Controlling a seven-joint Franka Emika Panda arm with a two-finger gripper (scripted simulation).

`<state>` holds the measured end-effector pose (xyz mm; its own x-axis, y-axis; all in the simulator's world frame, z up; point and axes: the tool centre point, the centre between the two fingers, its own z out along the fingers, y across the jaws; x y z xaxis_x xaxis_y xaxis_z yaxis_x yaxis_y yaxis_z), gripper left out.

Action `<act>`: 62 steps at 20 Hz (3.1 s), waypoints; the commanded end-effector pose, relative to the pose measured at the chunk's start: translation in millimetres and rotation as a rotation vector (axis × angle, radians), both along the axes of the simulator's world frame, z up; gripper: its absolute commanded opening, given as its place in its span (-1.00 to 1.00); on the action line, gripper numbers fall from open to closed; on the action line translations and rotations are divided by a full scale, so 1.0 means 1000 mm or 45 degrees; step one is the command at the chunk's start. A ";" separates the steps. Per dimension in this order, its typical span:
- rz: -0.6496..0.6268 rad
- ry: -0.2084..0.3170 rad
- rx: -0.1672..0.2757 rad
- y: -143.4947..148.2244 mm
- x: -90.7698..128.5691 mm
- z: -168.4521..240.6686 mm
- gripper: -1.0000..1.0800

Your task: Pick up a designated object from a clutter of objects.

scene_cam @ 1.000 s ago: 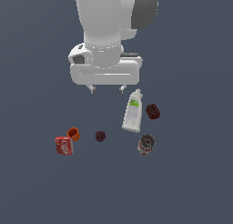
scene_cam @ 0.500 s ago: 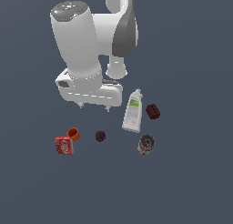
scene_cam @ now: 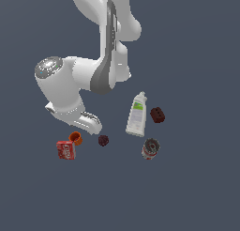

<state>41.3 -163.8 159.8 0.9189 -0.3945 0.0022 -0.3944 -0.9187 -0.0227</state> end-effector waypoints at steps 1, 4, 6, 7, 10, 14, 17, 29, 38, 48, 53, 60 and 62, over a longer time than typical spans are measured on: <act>-0.060 0.003 -0.006 -0.018 -0.001 -0.022 0.92; -0.115 0.008 -0.012 -0.034 -0.004 -0.042 0.92; -0.143 0.011 -0.016 -0.043 -0.006 -0.053 0.92; -0.155 0.012 -0.018 -0.046 -0.006 -0.057 0.92; -0.181 0.015 -0.022 -0.054 -0.009 -0.067 0.92; -0.194 0.016 -0.024 -0.058 -0.010 -0.072 0.92; -0.190 0.017 -0.023 -0.057 -0.010 -0.072 0.92; -0.194 0.016 -0.024 -0.058 -0.011 -0.119 0.92; -0.194 0.016 -0.024 -0.058 -0.010 -0.122 -1.00; -0.194 0.015 -0.024 -0.056 -0.010 -0.114 -1.00; -0.194 0.015 -0.024 -0.051 -0.009 -0.093 -1.00; -0.195 0.015 -0.024 -0.037 -0.009 -0.037 -1.00; -0.196 0.015 -0.024 -0.032 -0.008 -0.016 -1.00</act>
<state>32.4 -199.5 127.3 0.8478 -0.5303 -0.0013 -0.5303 -0.8478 -0.0001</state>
